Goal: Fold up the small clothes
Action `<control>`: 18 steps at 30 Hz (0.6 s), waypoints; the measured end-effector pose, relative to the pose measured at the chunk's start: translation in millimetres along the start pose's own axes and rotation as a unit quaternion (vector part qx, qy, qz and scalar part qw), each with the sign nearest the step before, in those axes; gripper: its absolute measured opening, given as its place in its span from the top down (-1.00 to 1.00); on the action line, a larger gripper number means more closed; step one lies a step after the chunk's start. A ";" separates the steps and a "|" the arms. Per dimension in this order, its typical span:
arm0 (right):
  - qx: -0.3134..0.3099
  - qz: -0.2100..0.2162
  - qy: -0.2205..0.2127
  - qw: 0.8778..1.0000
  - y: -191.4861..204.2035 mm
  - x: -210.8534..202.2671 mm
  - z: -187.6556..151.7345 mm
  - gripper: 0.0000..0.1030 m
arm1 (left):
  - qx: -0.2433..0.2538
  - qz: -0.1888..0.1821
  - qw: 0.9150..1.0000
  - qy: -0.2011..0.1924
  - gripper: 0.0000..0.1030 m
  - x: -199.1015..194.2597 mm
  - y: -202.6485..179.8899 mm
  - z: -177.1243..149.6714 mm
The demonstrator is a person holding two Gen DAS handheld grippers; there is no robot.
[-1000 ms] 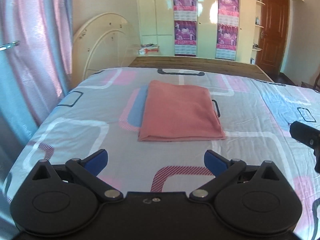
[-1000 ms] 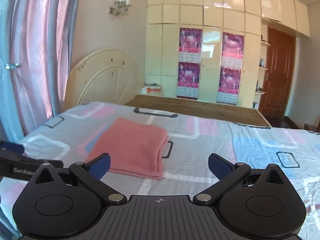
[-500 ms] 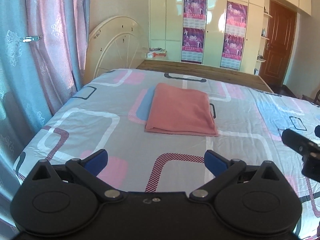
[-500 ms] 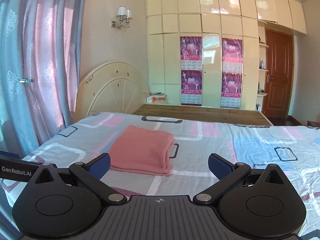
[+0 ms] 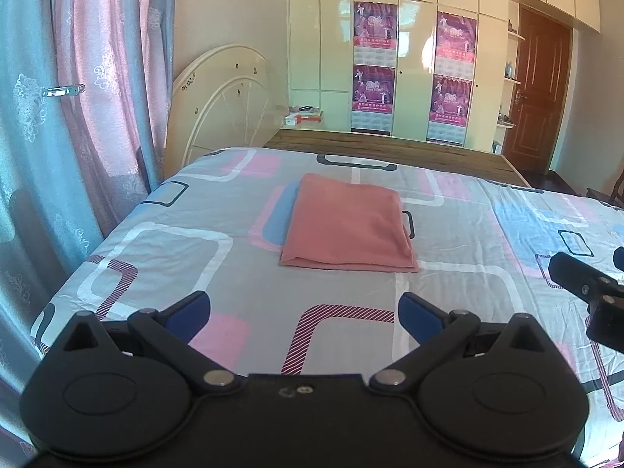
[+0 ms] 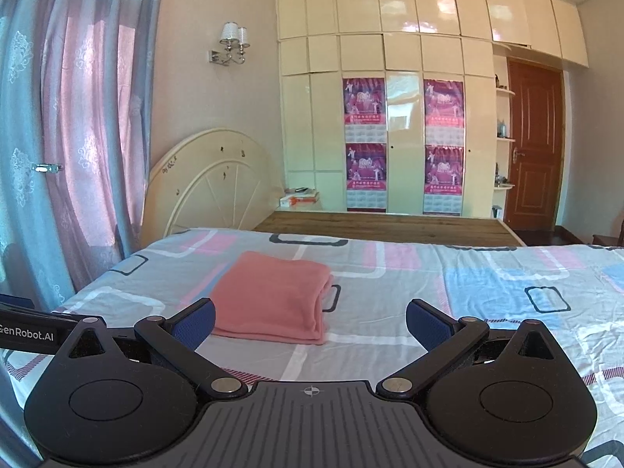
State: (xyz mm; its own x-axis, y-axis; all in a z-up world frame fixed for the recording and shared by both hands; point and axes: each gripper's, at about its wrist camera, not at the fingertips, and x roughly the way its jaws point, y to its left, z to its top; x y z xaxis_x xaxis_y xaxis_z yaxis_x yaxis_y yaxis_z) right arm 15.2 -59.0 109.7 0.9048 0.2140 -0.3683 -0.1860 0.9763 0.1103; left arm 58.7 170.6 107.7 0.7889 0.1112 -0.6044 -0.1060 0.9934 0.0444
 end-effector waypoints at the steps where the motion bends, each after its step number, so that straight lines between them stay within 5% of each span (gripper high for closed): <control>1: 0.000 0.001 0.000 1.000 1.1 0.2 0.0 -0.99 | 0.000 0.000 1.000 0.000 -0.99 -0.8 -0.8 -0.6; 18: 0.005 0.009 0.001 1.000 -7.7 3.6 -1.9 -0.99 | 0.000 0.004 1.000 -0.004 -0.99 -3.3 -4.2 -2.0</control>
State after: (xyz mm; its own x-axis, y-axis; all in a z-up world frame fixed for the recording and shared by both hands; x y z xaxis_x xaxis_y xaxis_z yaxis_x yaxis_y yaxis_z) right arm 19.1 -65.7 105.8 0.9005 0.2312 -0.3682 -0.1977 0.9720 0.1269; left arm 55.3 166.0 107.9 0.7934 0.1188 -0.5970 -0.1116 0.9925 0.0493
